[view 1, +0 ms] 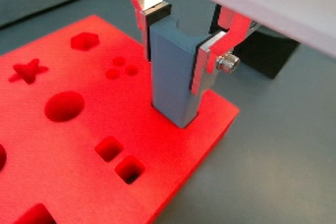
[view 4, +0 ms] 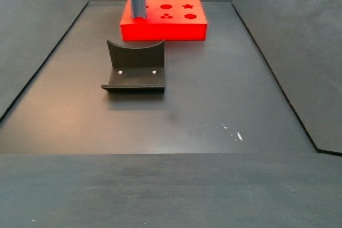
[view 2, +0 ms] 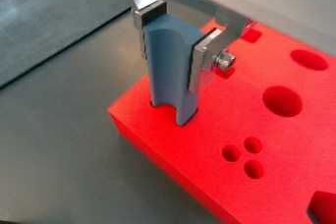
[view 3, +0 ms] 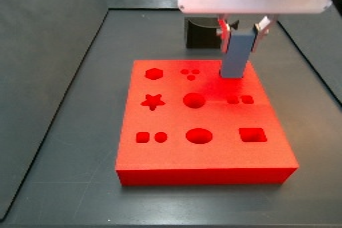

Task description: Insert the arch object.

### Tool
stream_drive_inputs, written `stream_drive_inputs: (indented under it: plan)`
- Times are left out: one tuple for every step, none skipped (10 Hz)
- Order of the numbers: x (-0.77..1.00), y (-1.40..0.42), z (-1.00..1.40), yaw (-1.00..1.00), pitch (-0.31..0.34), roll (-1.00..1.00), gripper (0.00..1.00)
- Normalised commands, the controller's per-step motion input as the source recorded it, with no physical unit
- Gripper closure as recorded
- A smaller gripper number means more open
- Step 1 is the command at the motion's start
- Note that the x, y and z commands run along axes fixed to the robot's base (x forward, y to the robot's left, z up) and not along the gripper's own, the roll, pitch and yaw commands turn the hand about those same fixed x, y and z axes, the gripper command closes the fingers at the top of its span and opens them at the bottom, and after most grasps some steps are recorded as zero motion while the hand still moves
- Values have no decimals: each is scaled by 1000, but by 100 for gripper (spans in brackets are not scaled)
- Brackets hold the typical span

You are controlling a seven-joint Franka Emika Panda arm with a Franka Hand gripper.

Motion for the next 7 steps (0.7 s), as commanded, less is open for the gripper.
stream_drive_inputs:
  plan:
    - [246,0,-709,74,0,119,100]
    - [294,0,-783,54,-4,50,100]
    - [80,0,-737,31,-29,96,100]
    - [0,0,-800,0,-44,116,100]
    - [0,0,-894,0,-100,69,100]
    - [0,0,-500,0,-49,0,100]
    - [0,0,0,0,0,0,100]
